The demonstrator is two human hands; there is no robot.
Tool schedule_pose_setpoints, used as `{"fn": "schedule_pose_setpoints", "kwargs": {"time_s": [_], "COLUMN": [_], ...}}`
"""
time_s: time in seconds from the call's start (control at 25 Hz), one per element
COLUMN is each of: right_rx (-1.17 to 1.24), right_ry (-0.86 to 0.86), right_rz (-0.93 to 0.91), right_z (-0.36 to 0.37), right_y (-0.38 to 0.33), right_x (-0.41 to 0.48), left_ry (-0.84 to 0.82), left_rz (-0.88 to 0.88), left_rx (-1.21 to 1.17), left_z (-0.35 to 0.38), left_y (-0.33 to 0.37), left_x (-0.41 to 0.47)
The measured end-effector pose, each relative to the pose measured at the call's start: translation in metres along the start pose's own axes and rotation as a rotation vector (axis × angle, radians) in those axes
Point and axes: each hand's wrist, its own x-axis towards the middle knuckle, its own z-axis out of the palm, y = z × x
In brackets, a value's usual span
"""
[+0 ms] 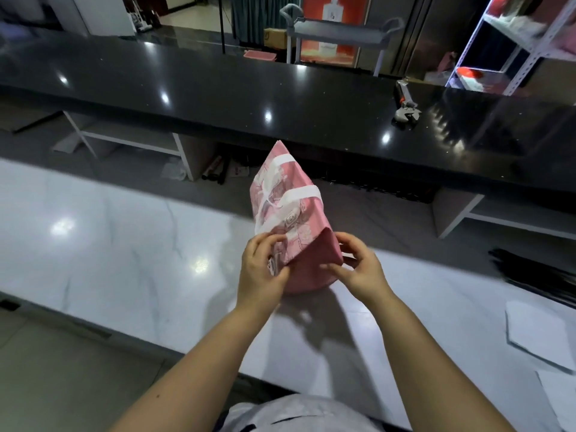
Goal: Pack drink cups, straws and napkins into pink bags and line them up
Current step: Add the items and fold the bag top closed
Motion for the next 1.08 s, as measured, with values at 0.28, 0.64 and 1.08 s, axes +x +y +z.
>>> {"fn": "schedule_pose_setpoints", "kwargs": {"time_s": [0.28,0.64,1.08], "right_rx": [0.035,-0.116,-0.057], "right_ry": [-0.076,-0.002,0.01], "right_rz": [0.037,-0.024,-0.119], "right_z": [0.006,0.022,0.023], "right_y": [0.002,0.008,0.024], "right_x": [0.008,0.01,0.015], "left_ry": [0.003,0.176,0.061], "left_rz": [0.098,-0.028,-0.072], "left_rx": [0.017,0.061,-0.053], "left_z": [-0.015,-0.014,-0.017], "left_y": [-0.025,-0.024,-0.036], "left_x": [-0.009,-0.002,-0.014]}}
